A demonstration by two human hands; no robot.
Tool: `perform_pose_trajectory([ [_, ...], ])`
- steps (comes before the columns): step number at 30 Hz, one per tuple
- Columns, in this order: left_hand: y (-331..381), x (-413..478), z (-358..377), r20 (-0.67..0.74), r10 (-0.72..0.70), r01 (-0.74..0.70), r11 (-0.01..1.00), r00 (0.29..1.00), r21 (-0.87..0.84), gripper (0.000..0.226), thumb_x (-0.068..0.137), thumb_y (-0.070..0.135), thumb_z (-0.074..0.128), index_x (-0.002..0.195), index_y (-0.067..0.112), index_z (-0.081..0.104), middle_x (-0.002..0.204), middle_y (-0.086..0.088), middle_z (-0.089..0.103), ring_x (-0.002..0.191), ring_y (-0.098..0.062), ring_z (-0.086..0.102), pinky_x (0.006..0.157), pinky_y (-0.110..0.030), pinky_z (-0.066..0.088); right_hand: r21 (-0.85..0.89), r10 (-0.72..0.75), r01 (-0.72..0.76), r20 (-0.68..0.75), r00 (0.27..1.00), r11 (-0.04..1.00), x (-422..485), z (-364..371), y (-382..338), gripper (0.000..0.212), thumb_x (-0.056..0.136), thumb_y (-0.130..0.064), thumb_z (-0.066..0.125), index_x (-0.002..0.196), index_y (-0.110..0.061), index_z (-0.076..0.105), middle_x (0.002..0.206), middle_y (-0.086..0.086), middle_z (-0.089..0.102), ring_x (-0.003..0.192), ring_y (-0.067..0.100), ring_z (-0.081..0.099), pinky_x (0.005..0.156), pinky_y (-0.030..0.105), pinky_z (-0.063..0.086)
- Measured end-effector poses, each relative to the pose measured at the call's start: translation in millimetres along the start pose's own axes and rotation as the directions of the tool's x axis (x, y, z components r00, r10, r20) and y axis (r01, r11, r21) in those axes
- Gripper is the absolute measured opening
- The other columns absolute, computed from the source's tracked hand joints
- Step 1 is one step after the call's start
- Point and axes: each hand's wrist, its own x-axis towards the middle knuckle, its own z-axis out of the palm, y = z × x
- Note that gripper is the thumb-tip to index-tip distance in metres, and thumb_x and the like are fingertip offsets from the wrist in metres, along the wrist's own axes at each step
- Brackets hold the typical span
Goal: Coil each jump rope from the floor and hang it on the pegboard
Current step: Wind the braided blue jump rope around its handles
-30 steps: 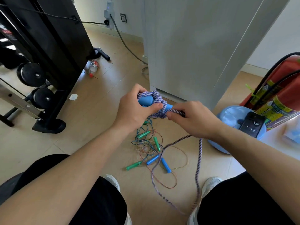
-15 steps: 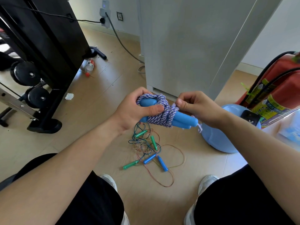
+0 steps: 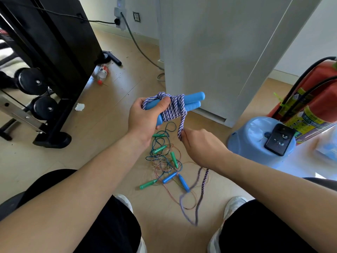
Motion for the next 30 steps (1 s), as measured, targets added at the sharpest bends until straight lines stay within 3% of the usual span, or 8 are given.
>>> perform_pose_trajectory([
  [2, -4, -1, 1, -0.054, -0.001, 0.003, 0.999, 0.999, 0.040, 0.037, 0.078, 0.032, 0.084, 0.093, 0.015, 0.056, 0.081, 0.000, 0.063, 0.060, -0.012, 0.057, 0.041, -0.022, 0.040, -0.126, -0.022, 0.025, 0.020, 1.000, 0.992, -2, 1, -5, 0.023, 0.105, -0.025, 0.032, 0.091, -0.014, 0.046, 0.067, 0.007, 0.052, 0.060, 0.032, 0.055, 0.060, 0.044, 0.053],
  [6, -10, 4, -2, -0.128, 0.138, -0.100, 0.959, 0.982, 0.266, 0.044, 0.073, 0.041, 0.086, 0.096, 0.018, 0.056, 0.088, 0.005, 0.066, 0.071, -0.011, 0.062, 0.060, -0.026, 0.048, -0.141, -0.091, 0.104, 0.100, 0.991, 0.984, -12, 5, -24, 0.017, 0.102, -0.028, 0.035, 0.097, -0.014, 0.043, 0.067, 0.004, 0.042, 0.064, 0.034, 0.049, 0.057, 0.039, 0.043],
  [11, -12, 3, -4, 0.033, 0.319, -0.282, 0.781, 0.947, 0.558, 0.044, 0.072, 0.039, 0.087, 0.094, 0.021, 0.053, 0.082, 0.013, 0.062, 0.070, 0.002, 0.058, 0.058, -0.007, 0.040, -0.047, -0.176, 0.178, 0.042, 0.984, 0.983, -12, -10, -23, 0.027, 0.103, -0.038, 0.036, 0.090, -0.018, 0.050, 0.078, 0.006, 0.056, 0.073, 0.034, 0.055, 0.064, 0.041, 0.048],
  [15, -16, -2, -4, 0.243, 0.329, -0.408, 0.715, 0.913, 0.567, 0.041, 0.072, 0.036, 0.088, 0.089, 0.023, 0.052, 0.077, 0.011, 0.062, 0.063, 0.004, 0.054, 0.055, -0.010, 0.039, -0.016, -0.195, 0.195, -0.087, 0.977, 0.981, -4, -39, -3, 0.024, 0.099, -0.041, 0.049, 0.080, -0.027, 0.056, 0.064, -0.005, 0.046, 0.067, 0.025, 0.044, 0.061, 0.035, 0.041],
  [17, -15, -5, -1, 0.337, 0.310, -0.453, 0.702, 0.889, 0.550, 0.041, 0.072, 0.038, 0.088, 0.089, 0.024, 0.054, 0.076, 0.011, 0.063, 0.063, 0.003, 0.054, 0.056, -0.011, 0.040, 0.045, -0.152, 0.160, -0.135, 0.979, 0.986, -1, -51, 12, 0.019, 0.095, -0.044, 0.057, 0.086, -0.031, 0.067, 0.064, -0.008, 0.051, 0.068, 0.021, 0.048, 0.063, 0.036, 0.044],
  [20, -15, -11, 4, 0.411, 0.303, -0.494, 0.698, 0.860, 0.518, 0.040, 0.071, 0.043, 0.088, 0.088, 0.024, 0.057, 0.072, 0.012, 0.064, 0.062, 0.001, 0.056, 0.057, -0.018, 0.047, 0.173, -0.096, 0.129, -0.184, 0.978, 0.977, 7, -61, 34, 0.016, 0.088, -0.046, 0.068, 0.078, -0.034, 0.066, 0.066, -0.011, 0.062, 0.067, 0.011, 0.056, 0.064, 0.032, 0.047],
  [25, -12, -16, 7, 0.452, 0.212, -0.434, 0.767, 0.867, 0.472, 0.054, 0.054, 0.055, 0.090, 0.085, 0.027, 0.057, 0.074, 0.016, 0.065, 0.065, -0.004, 0.059, 0.061, -0.030, 0.053, 0.273, -0.074, 0.121, -0.177, 0.981, 0.954, 15, -66, 57, 0.019, 0.080, -0.039, 0.080, 0.074, -0.030, 0.064, 0.057, -0.018, 0.059, 0.057, -0.002, 0.052, 0.054, 0.014, 0.035],
  [30, -9, -17, 5, 0.465, 0.113, -0.314, 0.868, 0.878, 0.384, 0.061, 0.049, 0.050, 0.095, 0.088, 0.022, 0.057, 0.082, 0.007, 0.067, 0.072, -0.009, 0.064, 0.062, -0.029, 0.056, 0.383, -0.049, 0.102, -0.147, 0.988, 0.918, 20, -60, 70, 0.021, 0.082, -0.041, 0.076, 0.071, -0.027, 0.064, 0.053, -0.011, 0.050, 0.053, 0.006, 0.039, 0.054, 0.023, 0.032],
])
